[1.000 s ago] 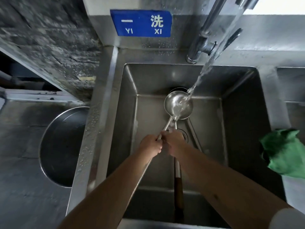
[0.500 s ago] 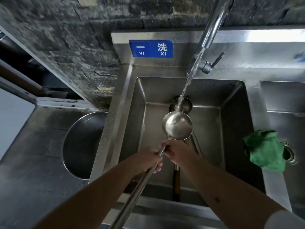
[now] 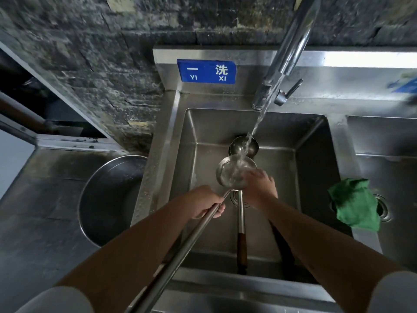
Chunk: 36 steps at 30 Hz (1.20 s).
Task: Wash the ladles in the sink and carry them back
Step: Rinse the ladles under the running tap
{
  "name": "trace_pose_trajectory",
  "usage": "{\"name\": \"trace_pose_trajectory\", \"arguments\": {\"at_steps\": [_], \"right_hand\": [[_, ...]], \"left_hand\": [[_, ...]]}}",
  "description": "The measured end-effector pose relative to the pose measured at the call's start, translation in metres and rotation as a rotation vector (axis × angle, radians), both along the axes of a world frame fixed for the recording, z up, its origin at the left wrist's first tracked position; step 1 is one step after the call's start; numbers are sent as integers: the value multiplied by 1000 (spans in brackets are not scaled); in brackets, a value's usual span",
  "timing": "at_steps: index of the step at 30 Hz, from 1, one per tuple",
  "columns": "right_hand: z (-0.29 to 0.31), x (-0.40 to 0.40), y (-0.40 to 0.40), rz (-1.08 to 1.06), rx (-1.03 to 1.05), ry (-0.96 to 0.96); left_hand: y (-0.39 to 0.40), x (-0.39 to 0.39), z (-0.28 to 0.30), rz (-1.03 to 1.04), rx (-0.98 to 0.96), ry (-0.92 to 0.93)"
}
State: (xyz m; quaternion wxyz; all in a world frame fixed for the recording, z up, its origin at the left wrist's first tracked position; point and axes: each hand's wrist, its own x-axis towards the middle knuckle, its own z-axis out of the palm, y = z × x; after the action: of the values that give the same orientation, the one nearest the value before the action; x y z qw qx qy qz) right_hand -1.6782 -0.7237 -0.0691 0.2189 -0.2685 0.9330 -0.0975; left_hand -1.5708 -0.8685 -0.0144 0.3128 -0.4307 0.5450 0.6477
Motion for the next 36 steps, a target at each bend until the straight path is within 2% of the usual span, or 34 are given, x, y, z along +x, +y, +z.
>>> {"name": "trace_pose_trajectory", "arguments": {"at_steps": [2,3,6,10,11,14,16,18,21,24,26,28,31,34,36], "right_hand": [[-11,-4,9,313,176,95],[-18,-5,11,382,247,136],[-29,-4,1,350,323,199],[-17,2,-21,383,189,29],[-13,-1,-19,458,192,67],[-6,-23,-9,651,297,370],[-4,-27,-8,596,335,423],[-6,-15,-20,493,278,306],[-15,3,-33,505,133,97],[-12,-10,-18,533,196,254],[-9,-17,-6,490,239,257],[-7,-16,-3,302,84,29],[8,-14,-15,-382,-474,-584],[28,-15,-24,-924,-1013,-1110],[40,-16,-27,-1171,-1216,-1287]], "left_hand": [[-1,7,-1,-55,-25,18],[0,10,-3,-77,-45,41],[5,13,-2,-147,-156,136],[2,17,-4,-175,-278,207],[0,20,-6,-159,-303,214],[-7,29,-6,-193,-414,227],[-9,31,-5,-258,-520,243],[-11,29,-4,-316,-642,254],[-15,25,1,-362,-783,243],[-19,31,5,-324,-819,215],[-21,35,6,-289,-847,207],[-21,39,8,-274,-880,215],[-19,42,11,-230,-844,219],[-15,42,12,-269,-837,224],[-15,42,10,-285,-811,229]]}}
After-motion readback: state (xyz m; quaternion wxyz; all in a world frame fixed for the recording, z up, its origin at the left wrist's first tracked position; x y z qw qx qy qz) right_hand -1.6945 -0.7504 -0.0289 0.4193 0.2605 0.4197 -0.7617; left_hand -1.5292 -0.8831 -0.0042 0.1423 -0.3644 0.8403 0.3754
